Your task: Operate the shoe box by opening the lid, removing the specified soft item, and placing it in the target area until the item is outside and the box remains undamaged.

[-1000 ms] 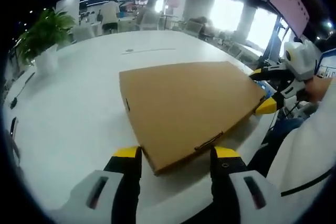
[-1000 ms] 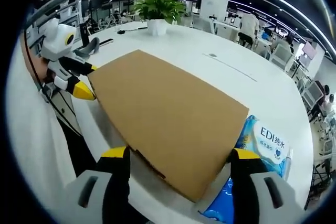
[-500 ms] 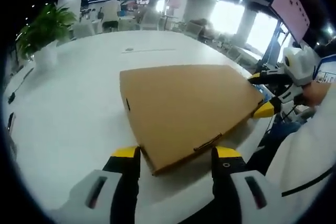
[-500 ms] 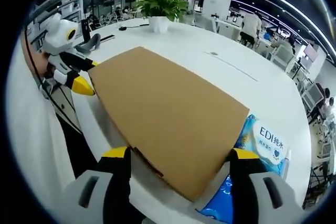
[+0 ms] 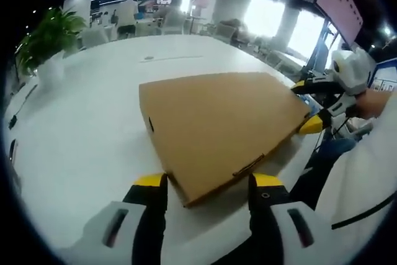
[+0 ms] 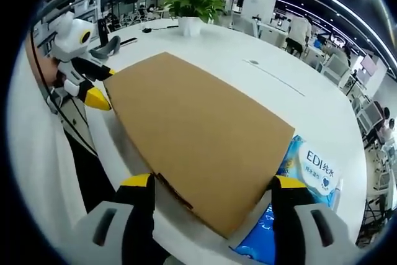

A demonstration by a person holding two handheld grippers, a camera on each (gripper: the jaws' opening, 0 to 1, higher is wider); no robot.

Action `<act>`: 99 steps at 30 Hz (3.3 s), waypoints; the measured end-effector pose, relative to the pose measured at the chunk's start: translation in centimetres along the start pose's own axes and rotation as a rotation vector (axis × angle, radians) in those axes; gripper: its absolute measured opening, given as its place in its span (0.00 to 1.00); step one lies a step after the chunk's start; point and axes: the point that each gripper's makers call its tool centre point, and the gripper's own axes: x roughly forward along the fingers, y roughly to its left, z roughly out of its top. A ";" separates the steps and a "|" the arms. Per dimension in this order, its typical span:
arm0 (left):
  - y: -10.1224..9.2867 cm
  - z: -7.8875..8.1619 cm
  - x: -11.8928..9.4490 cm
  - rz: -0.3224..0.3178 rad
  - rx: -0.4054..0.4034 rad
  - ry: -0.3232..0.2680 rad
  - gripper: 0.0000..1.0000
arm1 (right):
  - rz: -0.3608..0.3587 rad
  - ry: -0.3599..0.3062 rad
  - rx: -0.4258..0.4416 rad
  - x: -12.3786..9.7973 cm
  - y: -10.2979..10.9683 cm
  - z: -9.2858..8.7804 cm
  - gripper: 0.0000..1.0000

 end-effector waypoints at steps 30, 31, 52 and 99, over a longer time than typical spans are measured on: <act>-0.5 -0.3 -2.7 -0.021 -0.038 -0.017 0.57 | 0.049 0.020 0.054 -1.8 1.0 -1.0 0.76; -0.4 0.1 -3.1 -0.021 -0.042 -0.031 0.57 | 0.046 0.019 0.055 -2.1 0.8 -0.9 0.76; 0.2 5.8 -3.7 -0.062 -0.024 -0.136 0.79 | 0.136 -0.039 0.026 -4.2 -0.7 2.7 0.69; 0.8 8.9 -2.7 -0.021 0.058 -0.549 0.99 | -0.161 -0.731 0.201 -6.6 -5.0 9.6 1.00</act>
